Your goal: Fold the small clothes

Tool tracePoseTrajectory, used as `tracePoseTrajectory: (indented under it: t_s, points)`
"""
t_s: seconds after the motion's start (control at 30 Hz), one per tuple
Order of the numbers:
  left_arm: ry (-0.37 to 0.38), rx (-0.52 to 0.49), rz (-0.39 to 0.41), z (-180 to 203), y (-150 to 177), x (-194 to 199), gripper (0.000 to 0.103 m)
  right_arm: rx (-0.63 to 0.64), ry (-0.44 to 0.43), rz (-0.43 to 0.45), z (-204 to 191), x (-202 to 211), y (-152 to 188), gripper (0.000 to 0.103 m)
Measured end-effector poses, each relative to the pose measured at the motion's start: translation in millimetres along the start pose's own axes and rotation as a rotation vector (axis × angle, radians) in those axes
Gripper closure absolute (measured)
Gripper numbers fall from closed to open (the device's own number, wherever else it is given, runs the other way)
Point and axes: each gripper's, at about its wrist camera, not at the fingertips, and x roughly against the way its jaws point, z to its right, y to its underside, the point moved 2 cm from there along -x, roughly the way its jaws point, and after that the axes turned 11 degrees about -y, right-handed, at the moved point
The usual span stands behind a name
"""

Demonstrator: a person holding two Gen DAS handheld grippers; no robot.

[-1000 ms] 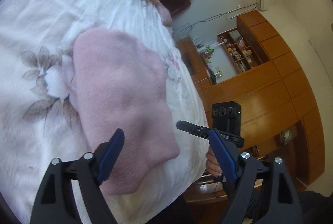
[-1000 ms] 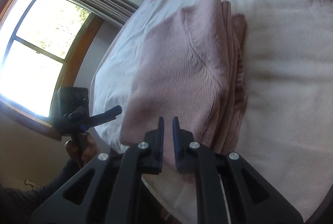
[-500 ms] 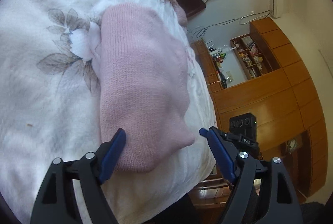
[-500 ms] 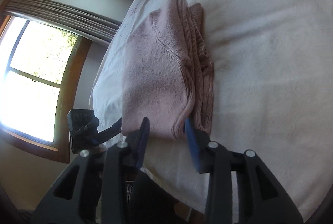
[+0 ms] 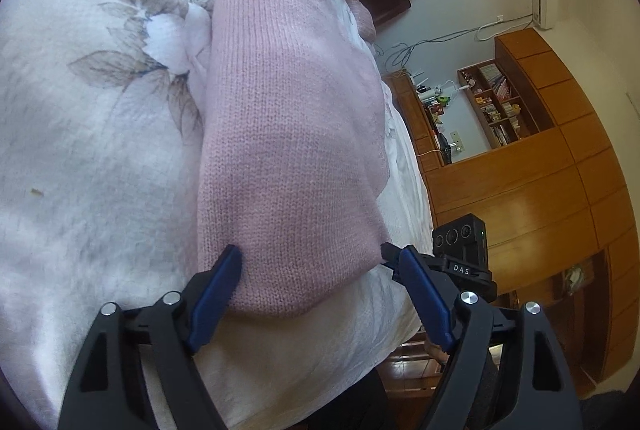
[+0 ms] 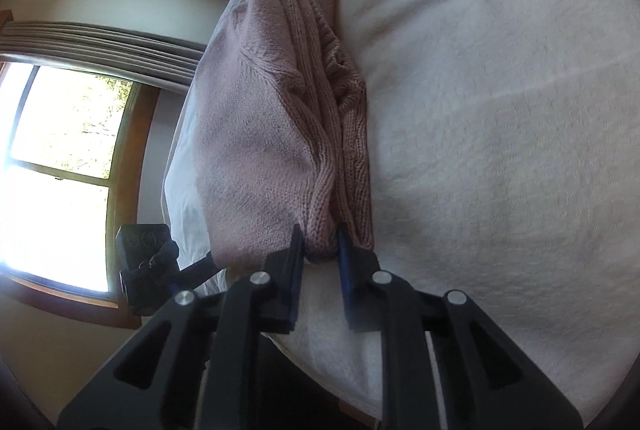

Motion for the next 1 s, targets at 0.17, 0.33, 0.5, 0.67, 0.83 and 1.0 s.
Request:
tracePoseTrajectory:
  t_s: [0.17, 0.33, 0.5, 0.67, 0.83, 1.0]
  points:
    - [0.067, -0.033, 0.078, 29, -1, 40, 0.018, 0.089, -0.014, 0.122, -41, 35, 1, 0.08]
    - [-0.071, -0.048, -0.049, 14, 3, -1, 0.019, 0.092, -0.057, 0.066, -51, 2, -8, 0.08]
    - [-0.048, 0.004, -0.053, 5, 6, 1, 0.018, 0.059, 0.08, -0.025, -14, -22, -10, 0.098]
    - [0.024, -0.061, -0.023, 32, 10, 23, 0.017, 0.091, -0.075, 0.064, -48, 4, -36, 0.078]
    - [0.013, -0.054, -0.041, 30, 3, 5, 0.017, 0.025, -0.089, 0.033, -20, -24, -81, 0.081]
    - [0.049, 0.019, -0.058, 10, 9, 0, 0.016, -0.031, -0.119, 0.094, -3, -5, -80, 0.084]
